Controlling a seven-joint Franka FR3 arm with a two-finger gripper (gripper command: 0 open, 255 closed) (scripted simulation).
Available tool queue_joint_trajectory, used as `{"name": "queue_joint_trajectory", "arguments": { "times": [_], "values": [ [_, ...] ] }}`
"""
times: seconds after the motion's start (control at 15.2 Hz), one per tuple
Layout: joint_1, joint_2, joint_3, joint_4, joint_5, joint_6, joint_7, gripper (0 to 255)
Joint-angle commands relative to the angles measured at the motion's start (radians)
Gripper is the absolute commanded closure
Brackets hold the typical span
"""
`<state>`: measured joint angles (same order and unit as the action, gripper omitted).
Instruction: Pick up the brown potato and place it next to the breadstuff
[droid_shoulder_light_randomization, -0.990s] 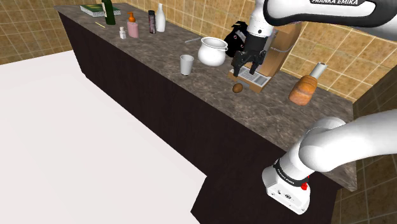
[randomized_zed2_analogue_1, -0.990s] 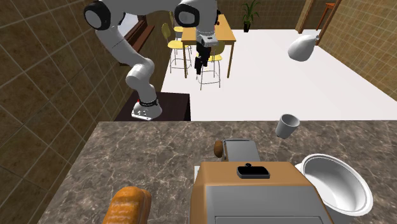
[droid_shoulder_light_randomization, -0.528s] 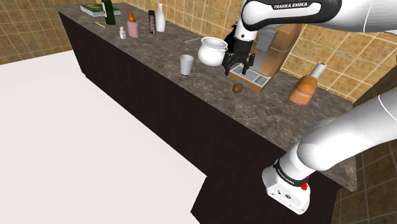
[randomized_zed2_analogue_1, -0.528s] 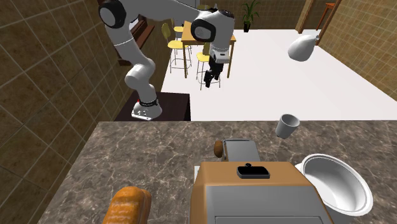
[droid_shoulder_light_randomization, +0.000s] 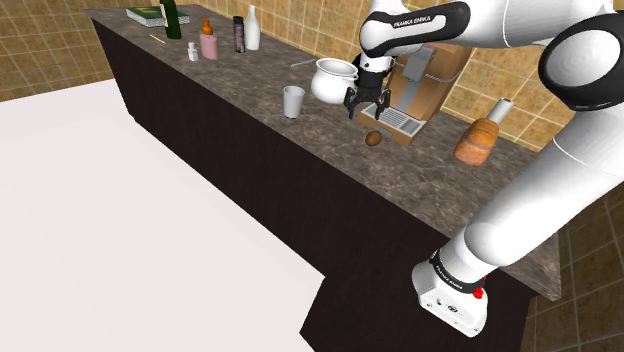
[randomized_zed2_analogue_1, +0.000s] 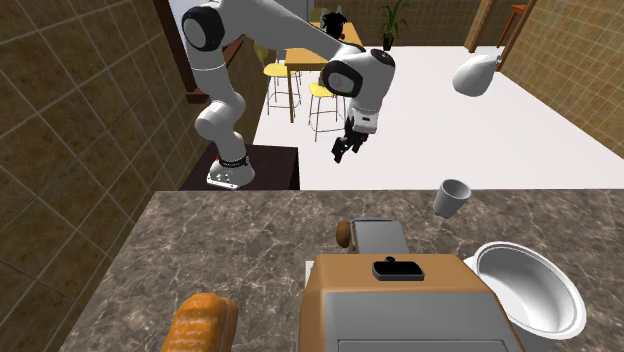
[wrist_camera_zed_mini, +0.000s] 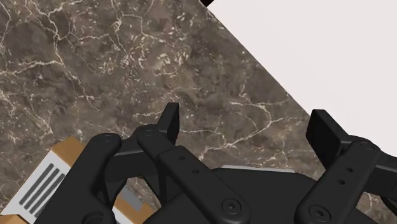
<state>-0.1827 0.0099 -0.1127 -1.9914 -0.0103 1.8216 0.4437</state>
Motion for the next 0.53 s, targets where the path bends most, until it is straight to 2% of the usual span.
{"name": "queue_joint_trajectory", "arguments": {
  "times": [0.0,0.46],
  "values": [
    [-0.019,0.068,-0.019,0.039,0.001,0.012,0.019,0],
    [-0.081,0.297,-0.075,0.216,0.024,0.009,0.089,0]
  ]
}}
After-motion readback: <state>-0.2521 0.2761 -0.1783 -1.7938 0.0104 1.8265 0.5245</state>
